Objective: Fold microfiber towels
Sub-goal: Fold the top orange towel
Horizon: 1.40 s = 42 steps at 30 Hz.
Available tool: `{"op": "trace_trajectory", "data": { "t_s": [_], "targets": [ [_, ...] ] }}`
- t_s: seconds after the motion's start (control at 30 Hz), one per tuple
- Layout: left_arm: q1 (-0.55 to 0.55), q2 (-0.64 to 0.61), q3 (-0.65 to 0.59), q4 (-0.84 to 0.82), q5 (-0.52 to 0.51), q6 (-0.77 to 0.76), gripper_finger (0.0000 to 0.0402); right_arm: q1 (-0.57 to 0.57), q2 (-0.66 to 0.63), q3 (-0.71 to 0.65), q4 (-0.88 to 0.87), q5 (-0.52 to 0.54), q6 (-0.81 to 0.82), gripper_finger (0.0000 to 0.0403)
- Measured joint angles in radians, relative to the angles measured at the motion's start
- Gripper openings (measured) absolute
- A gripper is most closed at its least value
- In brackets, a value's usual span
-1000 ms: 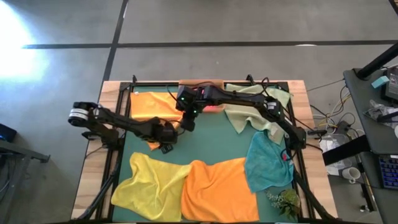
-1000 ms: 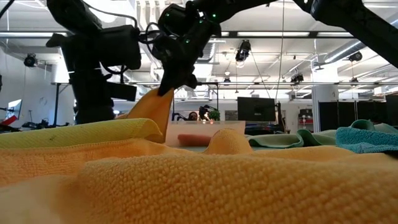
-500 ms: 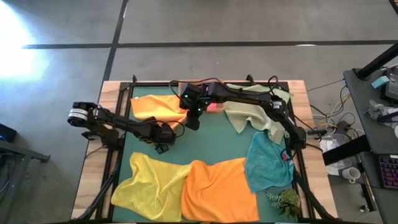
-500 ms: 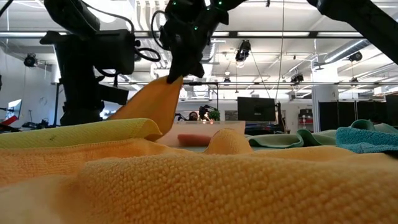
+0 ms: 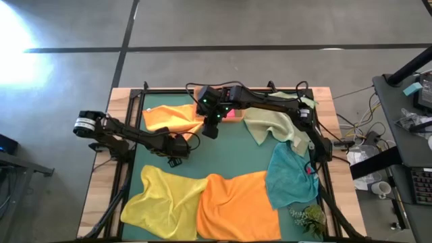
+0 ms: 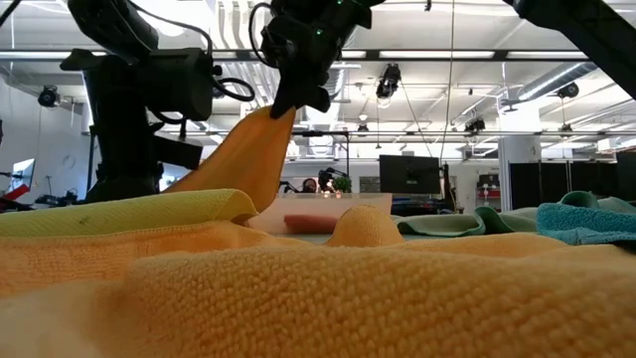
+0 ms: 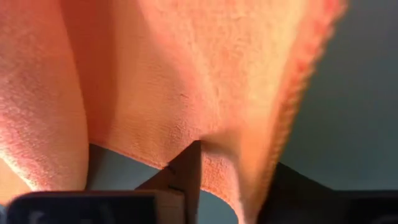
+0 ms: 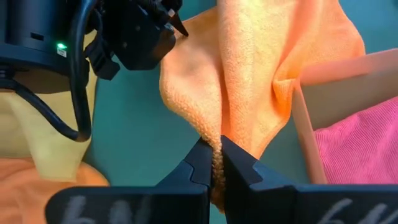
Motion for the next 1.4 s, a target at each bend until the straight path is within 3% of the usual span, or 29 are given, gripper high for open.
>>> {"op": "trace_trajectory", "data": {
  "t_s": [0.2, 0.33, 0.63, 1.0, 1.2, 1.4],
  "targets": [
    [-0.007, -0.001, 0.0, -0.004, 0.066, 0.013, 0.0006, -0.004, 0.0, 0.0, -0.013, 0.0, -0.011, 0.0009],
    [-0.026, -0.014, 0.023, -0.051, 0.158, 0.025, 0.0007, -0.008, 0.0, 0.0, -0.054, 0.0, -0.022, 0.0009],
    [-0.075, -0.158, 0.208, -0.412, 0.403, 0.122, 0.0001, -0.008, -0.012, 0.0, -0.161, -0.004, -0.181, 0.0009],
    [-0.082, -0.29, 0.616, -0.84, 0.416, 0.122, 0.0, -0.007, -0.06, -0.001, -0.173, -0.004, -0.207, 0.0009],
    [-0.081, -0.282, 0.781, -0.855, 0.426, 0.179, 0.0, -0.008, -0.149, -0.002, -0.173, 0.0, -0.189, 0.0009],
    [-0.079, -0.254, 0.865, -0.854, 0.411, 0.184, 0.0, -0.008, -0.238, -0.002, -0.182, 0.001, -0.15, 0.0009]
  ]
}}
